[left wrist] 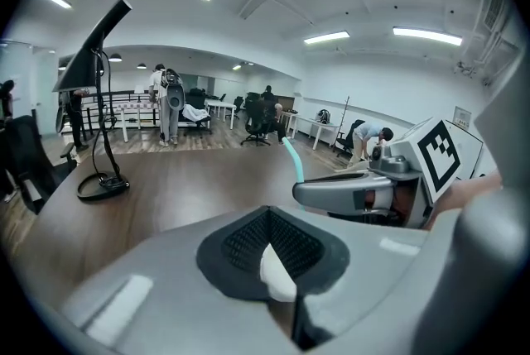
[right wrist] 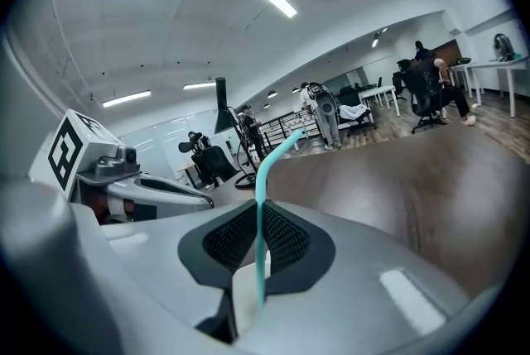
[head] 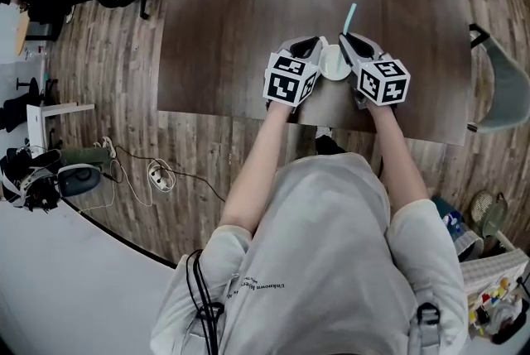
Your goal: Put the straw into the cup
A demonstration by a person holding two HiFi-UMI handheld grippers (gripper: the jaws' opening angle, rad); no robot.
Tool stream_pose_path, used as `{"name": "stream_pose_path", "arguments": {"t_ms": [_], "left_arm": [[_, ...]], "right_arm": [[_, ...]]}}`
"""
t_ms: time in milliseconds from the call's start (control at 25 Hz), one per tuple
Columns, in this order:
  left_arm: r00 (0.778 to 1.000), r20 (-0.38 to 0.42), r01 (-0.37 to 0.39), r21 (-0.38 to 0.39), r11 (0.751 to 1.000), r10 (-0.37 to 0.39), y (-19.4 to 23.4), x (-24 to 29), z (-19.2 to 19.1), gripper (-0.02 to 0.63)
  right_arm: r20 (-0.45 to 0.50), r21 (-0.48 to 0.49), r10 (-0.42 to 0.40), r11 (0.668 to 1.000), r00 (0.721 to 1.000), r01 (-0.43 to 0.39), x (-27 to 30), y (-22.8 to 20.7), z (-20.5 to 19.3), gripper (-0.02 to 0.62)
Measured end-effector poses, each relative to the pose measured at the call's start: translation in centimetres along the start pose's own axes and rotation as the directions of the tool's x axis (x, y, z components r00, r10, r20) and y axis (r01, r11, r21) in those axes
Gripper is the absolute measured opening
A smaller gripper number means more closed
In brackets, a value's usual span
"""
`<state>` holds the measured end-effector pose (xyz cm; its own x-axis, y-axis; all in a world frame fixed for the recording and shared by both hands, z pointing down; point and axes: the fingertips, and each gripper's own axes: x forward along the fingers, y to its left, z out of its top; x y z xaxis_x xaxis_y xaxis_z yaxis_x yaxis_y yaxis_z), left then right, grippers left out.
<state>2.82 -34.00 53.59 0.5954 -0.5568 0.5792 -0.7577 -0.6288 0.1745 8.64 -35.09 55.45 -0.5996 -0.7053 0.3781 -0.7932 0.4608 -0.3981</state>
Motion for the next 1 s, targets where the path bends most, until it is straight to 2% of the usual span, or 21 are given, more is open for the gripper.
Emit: {"name": "stream_pose_path", "arguments": {"t_ms": [360,1000], "left_arm": [[0.999,-0.026,-0.035,-0.039,0.999,0.034,1.8,0.0,-1.9,0.000],[0.999,-0.046,-0.031,-0.062,0.998,0.029,2.0,1.0,-3.2,0.002]], "right_arm": [[-0.039,0.003,0.026,1.000,0.999,-0.025,1.7,0.1,-1.5,0.049],[-0.078,0.003,0.034,0.999,0.996,-0.034,2.3,-0.5,-3.1,0.049]]}}
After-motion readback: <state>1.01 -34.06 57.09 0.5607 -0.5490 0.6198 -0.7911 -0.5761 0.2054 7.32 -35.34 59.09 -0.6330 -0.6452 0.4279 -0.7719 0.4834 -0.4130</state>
